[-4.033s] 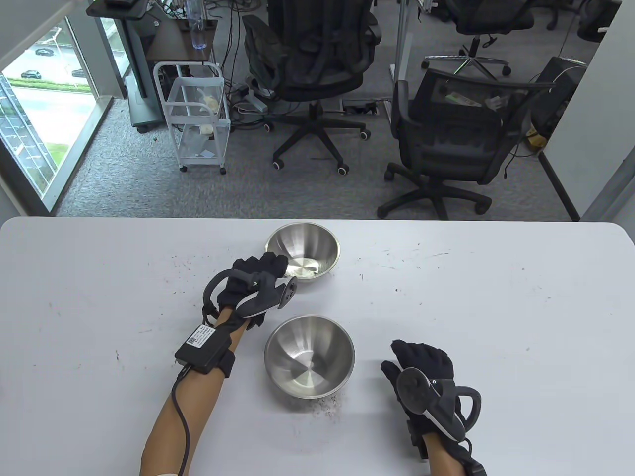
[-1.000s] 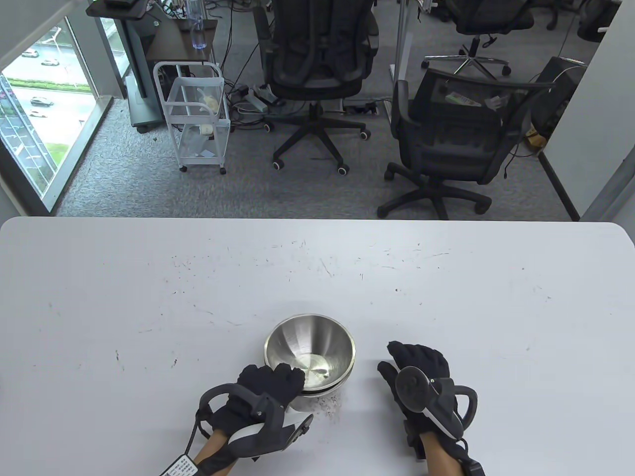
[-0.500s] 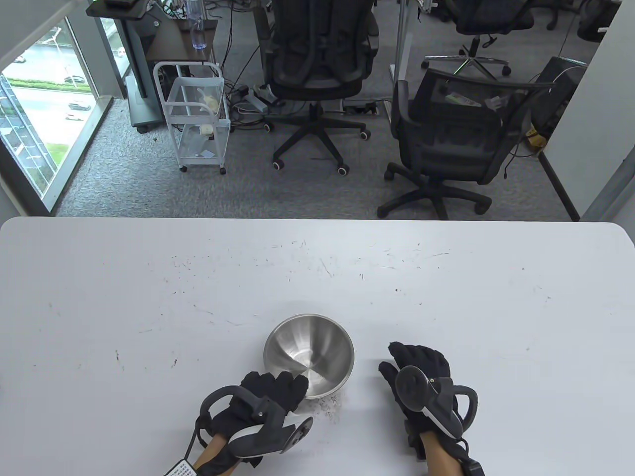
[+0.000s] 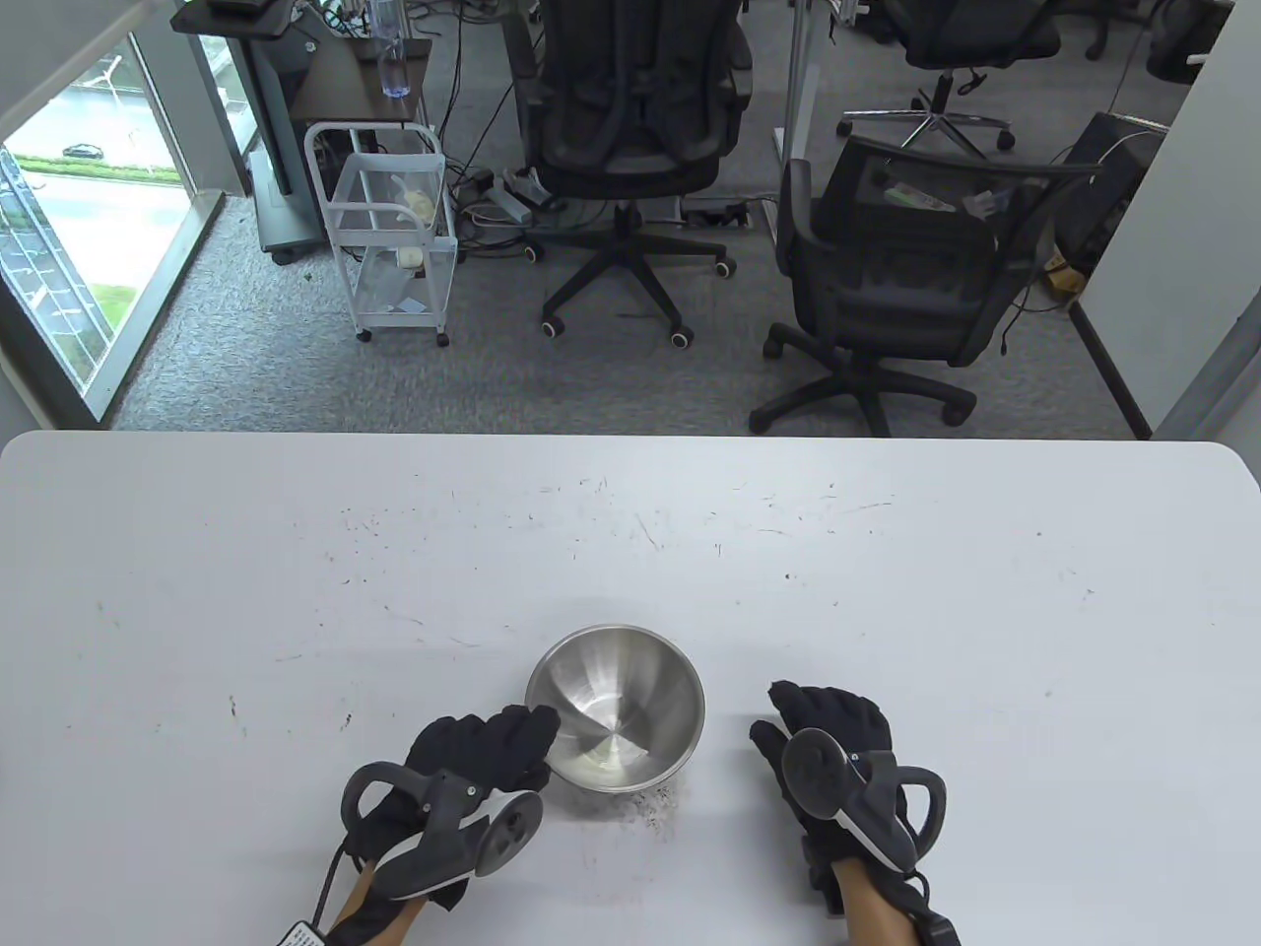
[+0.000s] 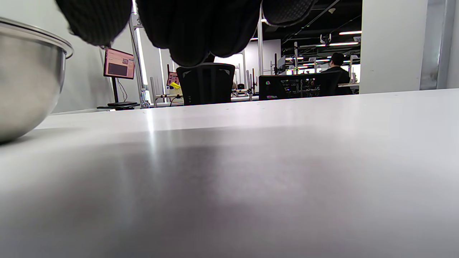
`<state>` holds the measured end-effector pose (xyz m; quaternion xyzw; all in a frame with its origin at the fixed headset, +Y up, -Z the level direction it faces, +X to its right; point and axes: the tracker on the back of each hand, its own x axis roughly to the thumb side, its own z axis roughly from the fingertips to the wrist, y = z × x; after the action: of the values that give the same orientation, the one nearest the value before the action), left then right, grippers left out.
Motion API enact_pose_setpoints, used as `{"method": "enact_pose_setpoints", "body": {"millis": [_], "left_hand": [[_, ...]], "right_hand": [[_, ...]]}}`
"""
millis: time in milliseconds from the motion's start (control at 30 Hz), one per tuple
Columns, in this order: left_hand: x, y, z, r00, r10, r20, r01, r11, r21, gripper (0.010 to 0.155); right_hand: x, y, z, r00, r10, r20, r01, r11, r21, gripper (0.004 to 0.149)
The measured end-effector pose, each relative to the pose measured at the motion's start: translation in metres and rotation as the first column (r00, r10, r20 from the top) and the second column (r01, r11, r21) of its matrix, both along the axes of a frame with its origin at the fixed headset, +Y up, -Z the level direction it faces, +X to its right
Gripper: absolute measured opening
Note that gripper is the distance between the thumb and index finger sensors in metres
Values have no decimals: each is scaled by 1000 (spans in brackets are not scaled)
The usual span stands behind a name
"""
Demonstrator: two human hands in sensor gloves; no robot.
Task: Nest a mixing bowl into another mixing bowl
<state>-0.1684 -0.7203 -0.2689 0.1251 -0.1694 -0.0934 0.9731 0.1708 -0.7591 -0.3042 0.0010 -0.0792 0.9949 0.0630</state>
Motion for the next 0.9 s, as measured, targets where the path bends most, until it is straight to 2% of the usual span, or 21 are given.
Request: {"method": "enact_pose_setpoints", "body": {"millis": [200,500,900], "left_hand": [[-25,-11,-3,996,0,-85,1,1000,15,59],[-44,-23,-5,984,24,-176,-18,999,37,60],[-53,-25,0,978,94,-185,-90,996,28,61]], "right_hand": [[-2,-1,0,1000,0,-6,0,1000,-6,54],[-6,-1,0,1000,0,-26,0,1000,-2,54],[-11,-2,1,999,12,-42,-12,1000,-9,54]]}}
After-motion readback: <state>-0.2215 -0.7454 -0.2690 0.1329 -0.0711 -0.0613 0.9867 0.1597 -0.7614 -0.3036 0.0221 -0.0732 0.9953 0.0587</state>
